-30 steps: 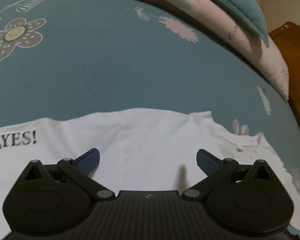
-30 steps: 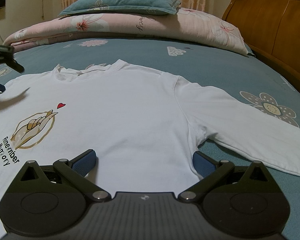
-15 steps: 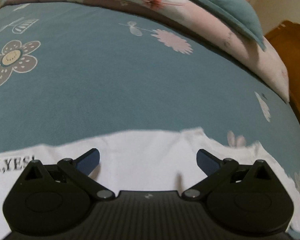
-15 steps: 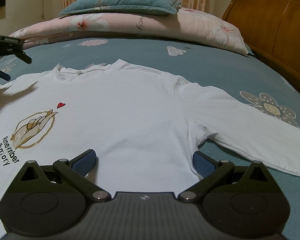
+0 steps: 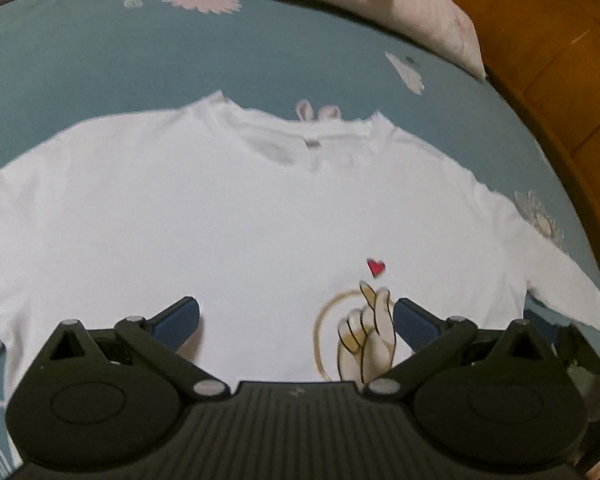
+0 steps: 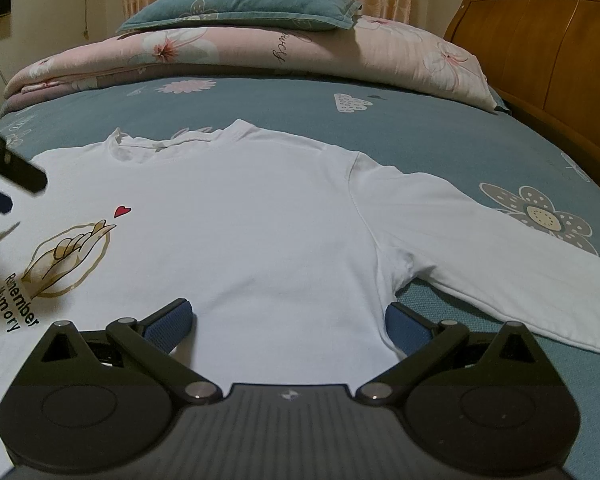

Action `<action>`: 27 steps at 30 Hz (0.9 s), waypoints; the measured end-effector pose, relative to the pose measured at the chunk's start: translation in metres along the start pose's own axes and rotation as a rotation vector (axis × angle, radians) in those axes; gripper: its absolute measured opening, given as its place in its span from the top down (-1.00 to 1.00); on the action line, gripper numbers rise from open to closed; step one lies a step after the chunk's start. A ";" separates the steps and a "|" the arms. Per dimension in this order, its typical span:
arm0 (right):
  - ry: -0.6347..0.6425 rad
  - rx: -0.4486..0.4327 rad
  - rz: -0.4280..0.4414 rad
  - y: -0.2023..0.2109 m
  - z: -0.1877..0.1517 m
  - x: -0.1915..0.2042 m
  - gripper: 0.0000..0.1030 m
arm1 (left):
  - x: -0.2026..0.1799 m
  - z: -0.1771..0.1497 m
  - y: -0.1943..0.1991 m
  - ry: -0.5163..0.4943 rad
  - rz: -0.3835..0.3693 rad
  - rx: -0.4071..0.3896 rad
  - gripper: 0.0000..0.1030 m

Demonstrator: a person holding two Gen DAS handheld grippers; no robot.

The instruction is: Fold clothes

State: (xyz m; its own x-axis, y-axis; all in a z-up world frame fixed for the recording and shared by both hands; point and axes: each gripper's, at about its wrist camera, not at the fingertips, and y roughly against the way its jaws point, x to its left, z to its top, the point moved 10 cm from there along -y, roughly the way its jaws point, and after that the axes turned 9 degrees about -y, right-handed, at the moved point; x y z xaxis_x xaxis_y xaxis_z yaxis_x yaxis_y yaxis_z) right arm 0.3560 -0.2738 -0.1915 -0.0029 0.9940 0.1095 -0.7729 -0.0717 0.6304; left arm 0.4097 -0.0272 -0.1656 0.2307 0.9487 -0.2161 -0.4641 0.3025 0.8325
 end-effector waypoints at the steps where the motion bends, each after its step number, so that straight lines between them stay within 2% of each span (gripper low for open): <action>1: 0.000 0.000 0.000 0.000 0.000 0.000 -1.00 | 0.002 -0.002 -0.003 0.006 0.003 0.011 -0.99; 4: 0.000 0.002 0.003 0.001 0.000 -0.001 -1.00 | 0.011 -0.003 -0.017 0.028 0.031 0.028 -0.98; 10: 0.002 0.010 0.007 0.000 0.001 -0.001 -1.00 | 0.024 0.020 -0.033 0.056 0.122 0.004 -0.98; 12: 0.005 0.010 0.005 0.000 0.001 0.000 -1.00 | 0.021 0.022 -0.032 0.071 0.122 0.004 -0.98; 17: 0.007 0.019 0.007 0.000 0.002 0.000 -1.00 | -0.008 0.010 0.001 -0.001 0.099 0.026 -0.98; 23: 0.018 0.025 0.003 0.001 0.002 0.002 -1.00 | -0.033 -0.020 0.067 -0.085 0.113 0.018 -0.98; 27: 0.024 0.072 0.025 0.012 0.002 0.000 -1.00 | -0.049 -0.042 0.110 -0.136 0.120 0.010 -0.98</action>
State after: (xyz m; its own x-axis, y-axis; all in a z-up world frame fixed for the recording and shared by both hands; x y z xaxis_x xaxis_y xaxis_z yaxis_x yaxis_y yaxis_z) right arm 0.3482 -0.2749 -0.1824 -0.0380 0.9934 0.1081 -0.7247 -0.1019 0.6815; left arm 0.3113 -0.0370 -0.0847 0.2880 0.9566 -0.0448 -0.4867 0.1865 0.8534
